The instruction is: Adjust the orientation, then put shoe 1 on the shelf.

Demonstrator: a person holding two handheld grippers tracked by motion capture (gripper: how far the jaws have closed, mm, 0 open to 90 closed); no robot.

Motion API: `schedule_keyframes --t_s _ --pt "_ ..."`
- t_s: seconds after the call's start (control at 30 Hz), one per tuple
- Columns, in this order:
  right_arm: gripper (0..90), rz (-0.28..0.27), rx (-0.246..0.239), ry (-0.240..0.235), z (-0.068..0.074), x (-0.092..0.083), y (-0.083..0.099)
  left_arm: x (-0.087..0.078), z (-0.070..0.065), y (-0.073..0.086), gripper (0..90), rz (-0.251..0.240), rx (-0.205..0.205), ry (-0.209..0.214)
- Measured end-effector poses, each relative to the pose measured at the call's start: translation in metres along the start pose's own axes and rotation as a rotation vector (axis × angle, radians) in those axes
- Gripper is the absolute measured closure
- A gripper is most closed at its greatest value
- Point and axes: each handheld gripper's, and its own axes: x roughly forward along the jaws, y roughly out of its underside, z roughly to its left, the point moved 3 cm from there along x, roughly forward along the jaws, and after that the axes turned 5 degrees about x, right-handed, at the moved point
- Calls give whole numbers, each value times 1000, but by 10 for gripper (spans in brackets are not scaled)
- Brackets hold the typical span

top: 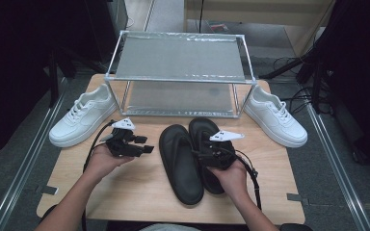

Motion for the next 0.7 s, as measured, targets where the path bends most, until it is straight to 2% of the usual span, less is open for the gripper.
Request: schedule_keyframes --t_s 0.7 --pt "369 16 15 31 2 13 2 -3 1 1 440 -11 -4 -2"
